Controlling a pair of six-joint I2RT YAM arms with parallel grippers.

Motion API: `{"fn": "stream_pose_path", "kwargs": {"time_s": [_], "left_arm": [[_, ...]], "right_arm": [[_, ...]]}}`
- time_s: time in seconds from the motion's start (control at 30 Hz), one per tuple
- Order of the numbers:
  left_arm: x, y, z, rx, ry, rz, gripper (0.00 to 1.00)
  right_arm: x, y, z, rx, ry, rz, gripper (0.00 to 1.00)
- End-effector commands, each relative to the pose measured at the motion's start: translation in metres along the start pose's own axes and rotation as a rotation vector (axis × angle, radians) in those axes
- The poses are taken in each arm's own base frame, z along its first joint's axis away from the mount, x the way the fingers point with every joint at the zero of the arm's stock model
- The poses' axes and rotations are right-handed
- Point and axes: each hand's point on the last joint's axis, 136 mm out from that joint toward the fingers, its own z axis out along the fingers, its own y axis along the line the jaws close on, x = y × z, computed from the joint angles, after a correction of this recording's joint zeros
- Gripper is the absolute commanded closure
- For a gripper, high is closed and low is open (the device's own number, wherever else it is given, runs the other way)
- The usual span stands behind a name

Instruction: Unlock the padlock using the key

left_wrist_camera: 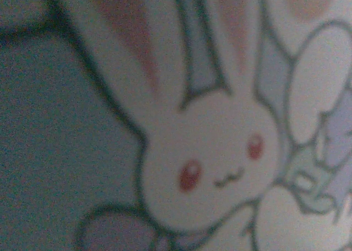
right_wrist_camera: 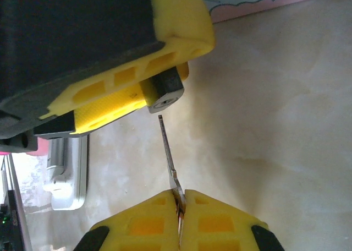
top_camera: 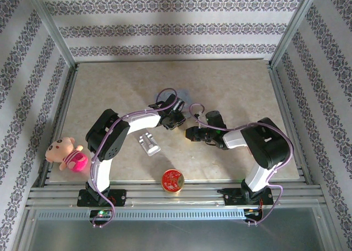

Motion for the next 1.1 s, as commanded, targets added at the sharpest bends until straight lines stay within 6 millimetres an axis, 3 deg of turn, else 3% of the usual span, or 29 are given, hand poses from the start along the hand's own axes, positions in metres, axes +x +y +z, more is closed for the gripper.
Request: {"fn": "stream_pose_path", "kwargs": {"time_s": [0.0,0.67,1.07], "left_arm": [[-0.001,-0.009,-0.008,0.036,0.017,-0.01,0.94],[0.003,-0.007,-0.003,0.036,0.039,-0.009,0.93],[0.006,-0.005,-0.002,0.026,0.059,0.019,0.94]], "right_arm": [[-0.003,0.005,0.005,-0.011,0.003,-0.024,1.0],[-0.01,0.004,0.014,-0.018,0.002,-0.028,1.0],[-0.014,0.01,0.01,-0.038,-0.007,-0.048,1.0]]}}
